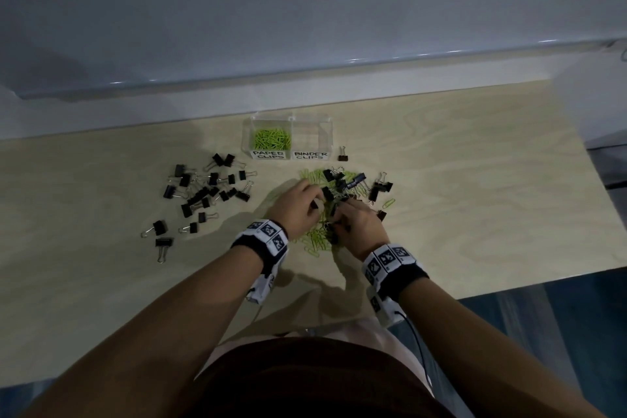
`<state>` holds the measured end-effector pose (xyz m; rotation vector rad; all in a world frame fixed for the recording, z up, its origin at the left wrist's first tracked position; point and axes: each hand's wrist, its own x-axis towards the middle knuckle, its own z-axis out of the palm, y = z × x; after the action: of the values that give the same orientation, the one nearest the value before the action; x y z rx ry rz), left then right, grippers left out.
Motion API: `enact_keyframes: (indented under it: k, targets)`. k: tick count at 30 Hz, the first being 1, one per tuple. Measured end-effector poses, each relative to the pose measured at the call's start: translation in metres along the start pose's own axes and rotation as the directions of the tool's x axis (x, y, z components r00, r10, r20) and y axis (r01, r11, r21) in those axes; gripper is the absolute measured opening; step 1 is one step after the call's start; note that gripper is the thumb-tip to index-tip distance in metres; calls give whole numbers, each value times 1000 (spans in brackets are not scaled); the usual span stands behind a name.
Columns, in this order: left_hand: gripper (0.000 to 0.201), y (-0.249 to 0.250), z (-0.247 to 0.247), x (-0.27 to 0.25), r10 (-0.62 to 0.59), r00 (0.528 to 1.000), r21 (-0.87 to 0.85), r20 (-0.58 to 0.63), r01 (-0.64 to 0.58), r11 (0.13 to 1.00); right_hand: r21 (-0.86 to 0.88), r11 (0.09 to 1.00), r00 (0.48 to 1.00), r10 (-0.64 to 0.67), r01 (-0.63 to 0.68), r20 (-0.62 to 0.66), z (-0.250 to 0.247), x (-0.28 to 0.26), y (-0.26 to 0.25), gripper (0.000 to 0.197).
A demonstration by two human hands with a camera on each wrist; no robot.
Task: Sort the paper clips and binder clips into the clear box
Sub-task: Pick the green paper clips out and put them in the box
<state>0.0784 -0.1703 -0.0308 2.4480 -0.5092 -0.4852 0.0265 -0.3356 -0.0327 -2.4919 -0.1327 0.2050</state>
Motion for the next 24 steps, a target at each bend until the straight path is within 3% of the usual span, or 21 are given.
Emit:
enact_keyframes:
  k: [5, 8, 10, 13, 17, 20, 24]
  targets:
    - [23, -35, -34, -10, -177, 965, -52, -196, 170, 984, 154, 972, 962, 205, -178, -181, -31, -2, 17, 11]
    - [27, -57, -46, -14, -164, 952, 63, -259, 186, 981, 114, 964, 925, 263, -240, -275, -46, -6, 40, 7]
    - [27, -52, -43, -14, -76, 971, 143, -225, 110, 984, 22, 977, 935, 208, -211, -287, -47, -10, 48, 7]
    - [25, -20, -24, -18, 66, 997, 138, -31, -61, 989, -73, 996, 981, 35, -49, -189, -35, -16, 42, 11]
    - [34, 11, 8, -21, 204, 956, 124, 210, -233, 965, -185, 980, 997, -72, 76, 28, -8, -26, 21, 25]
    - [33, 10, 14, -22, 203, 954, 142, 222, -237, 961, -224, 974, 999, -31, 39, 36, 3, -25, 9, 31]
    - [10, -5, 9, -28, 162, 976, 44, 147, -171, 984, -188, 982, 1000, -5, 5, 0, 6, -22, 4, 21]
